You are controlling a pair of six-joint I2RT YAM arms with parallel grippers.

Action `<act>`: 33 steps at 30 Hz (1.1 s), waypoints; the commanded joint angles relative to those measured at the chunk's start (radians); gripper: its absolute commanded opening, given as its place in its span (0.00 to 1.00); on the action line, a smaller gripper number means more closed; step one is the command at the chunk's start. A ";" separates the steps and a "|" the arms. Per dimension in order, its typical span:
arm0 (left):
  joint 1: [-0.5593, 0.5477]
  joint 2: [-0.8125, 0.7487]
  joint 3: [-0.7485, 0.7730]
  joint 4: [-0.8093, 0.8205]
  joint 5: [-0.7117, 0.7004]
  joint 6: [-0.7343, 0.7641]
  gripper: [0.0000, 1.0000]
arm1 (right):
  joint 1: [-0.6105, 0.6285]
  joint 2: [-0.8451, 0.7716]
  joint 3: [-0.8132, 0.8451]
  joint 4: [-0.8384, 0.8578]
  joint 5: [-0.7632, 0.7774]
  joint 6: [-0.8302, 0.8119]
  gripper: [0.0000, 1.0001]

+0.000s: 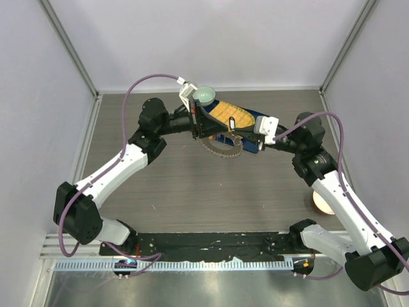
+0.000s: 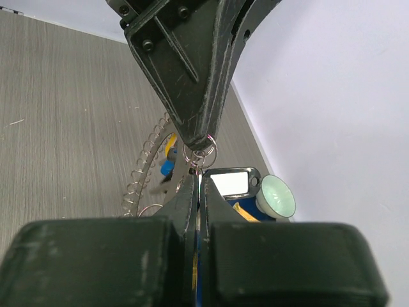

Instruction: Remove the keys from the keyring

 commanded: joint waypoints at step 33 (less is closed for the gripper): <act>-0.003 -0.038 0.163 -0.462 0.288 0.525 0.00 | -0.017 0.055 0.070 -0.018 0.024 0.033 0.01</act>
